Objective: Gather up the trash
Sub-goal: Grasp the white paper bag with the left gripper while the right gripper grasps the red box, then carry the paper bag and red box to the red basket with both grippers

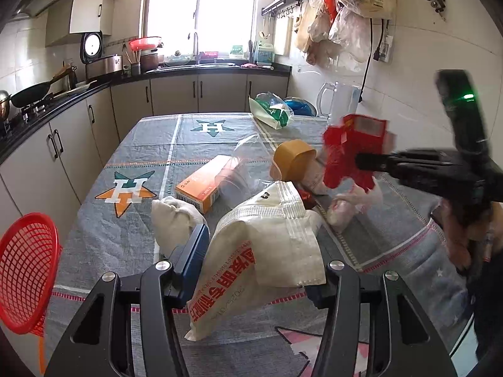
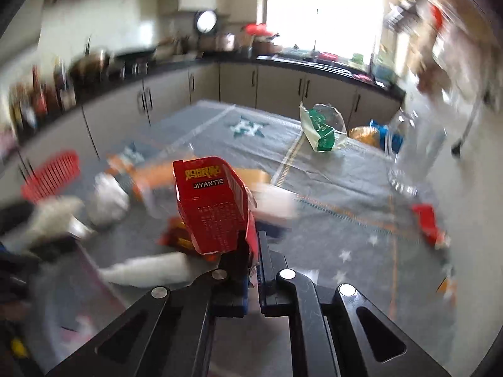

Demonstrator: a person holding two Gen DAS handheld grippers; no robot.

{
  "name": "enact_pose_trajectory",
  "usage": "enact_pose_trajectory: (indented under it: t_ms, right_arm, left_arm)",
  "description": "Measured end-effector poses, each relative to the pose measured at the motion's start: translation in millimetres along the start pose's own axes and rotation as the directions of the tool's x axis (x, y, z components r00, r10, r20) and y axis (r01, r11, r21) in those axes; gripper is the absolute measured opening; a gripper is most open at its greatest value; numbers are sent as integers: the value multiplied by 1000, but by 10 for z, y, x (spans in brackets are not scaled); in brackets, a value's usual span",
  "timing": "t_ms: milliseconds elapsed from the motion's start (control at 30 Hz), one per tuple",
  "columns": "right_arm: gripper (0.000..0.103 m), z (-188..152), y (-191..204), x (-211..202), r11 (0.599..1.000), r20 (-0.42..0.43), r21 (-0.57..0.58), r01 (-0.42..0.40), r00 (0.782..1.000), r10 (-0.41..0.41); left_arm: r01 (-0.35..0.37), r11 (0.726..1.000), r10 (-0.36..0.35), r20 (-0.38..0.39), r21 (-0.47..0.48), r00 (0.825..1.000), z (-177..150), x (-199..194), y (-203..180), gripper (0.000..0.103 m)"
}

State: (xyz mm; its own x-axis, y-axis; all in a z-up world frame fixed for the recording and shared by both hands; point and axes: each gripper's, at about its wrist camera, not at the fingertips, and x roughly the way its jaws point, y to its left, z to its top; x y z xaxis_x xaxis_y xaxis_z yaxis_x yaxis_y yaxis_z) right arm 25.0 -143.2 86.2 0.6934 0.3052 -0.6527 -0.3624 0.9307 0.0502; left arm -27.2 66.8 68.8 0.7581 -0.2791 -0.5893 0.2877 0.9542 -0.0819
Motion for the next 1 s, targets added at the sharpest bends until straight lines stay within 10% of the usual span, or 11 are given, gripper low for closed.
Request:
enact_pose_trajectory:
  t_ms: [267,1000]
  right_arm:
    - [5,-380,103,-248,945,31,289,-153,988,150]
    - [6,-537,420,-175,902,31,375,-215,975,220]
  left_arm:
    - [0,1000,1,34,-10,999,-43,-122,-32,53]
    - [-48,998,49,53,-31,997,-154,-257,34,53]
